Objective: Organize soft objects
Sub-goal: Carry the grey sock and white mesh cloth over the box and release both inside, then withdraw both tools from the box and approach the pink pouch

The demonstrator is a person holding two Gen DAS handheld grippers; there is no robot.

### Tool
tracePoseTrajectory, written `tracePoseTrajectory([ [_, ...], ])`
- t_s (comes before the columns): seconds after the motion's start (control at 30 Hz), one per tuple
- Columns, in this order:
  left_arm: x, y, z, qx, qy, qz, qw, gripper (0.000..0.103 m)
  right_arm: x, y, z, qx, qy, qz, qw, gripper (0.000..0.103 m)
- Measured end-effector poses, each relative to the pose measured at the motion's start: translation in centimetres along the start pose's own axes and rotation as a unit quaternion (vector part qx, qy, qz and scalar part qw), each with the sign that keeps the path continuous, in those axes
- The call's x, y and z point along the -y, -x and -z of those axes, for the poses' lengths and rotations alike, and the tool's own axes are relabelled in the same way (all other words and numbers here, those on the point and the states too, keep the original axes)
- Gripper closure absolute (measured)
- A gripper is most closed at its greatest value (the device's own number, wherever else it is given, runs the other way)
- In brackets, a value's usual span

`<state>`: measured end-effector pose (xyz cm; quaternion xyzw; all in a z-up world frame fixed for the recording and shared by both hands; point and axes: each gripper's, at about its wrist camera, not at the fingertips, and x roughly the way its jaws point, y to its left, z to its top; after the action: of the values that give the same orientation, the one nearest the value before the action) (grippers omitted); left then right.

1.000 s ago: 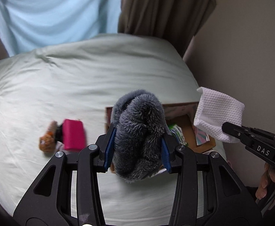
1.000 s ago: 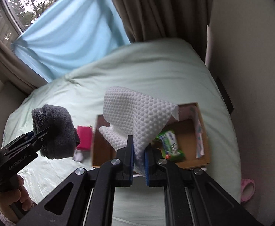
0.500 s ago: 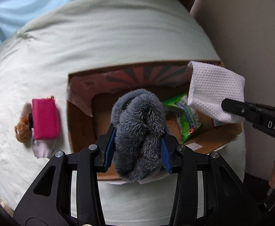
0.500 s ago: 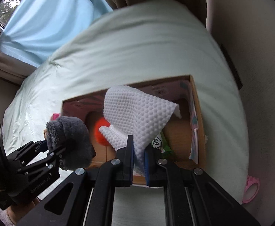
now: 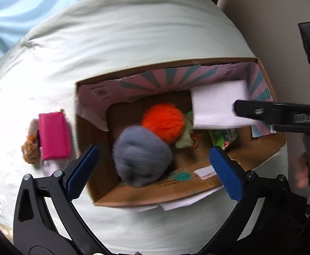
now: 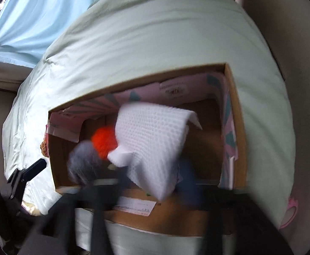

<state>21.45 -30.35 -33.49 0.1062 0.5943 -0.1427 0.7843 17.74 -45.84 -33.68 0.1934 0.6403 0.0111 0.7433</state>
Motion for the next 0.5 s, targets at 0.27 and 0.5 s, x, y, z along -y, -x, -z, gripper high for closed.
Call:
tracePoseTrajectory([
  [0.27, -1.2, 1.5, 0.9, 0.001, 0.004, 0.0, 1.0, 0.0, -0.1, 1.1, 0.6, 0.01, -0.01, -0.013, 1.0, 0.0],
  [0.5, -1.6, 4.2, 1.7, 0.02, 0.001, 0.007, 0.9998, 0.0, -2.0, 2.9, 1.4, 0.035, 0.004, -0.009, 0.999, 0.0],
])
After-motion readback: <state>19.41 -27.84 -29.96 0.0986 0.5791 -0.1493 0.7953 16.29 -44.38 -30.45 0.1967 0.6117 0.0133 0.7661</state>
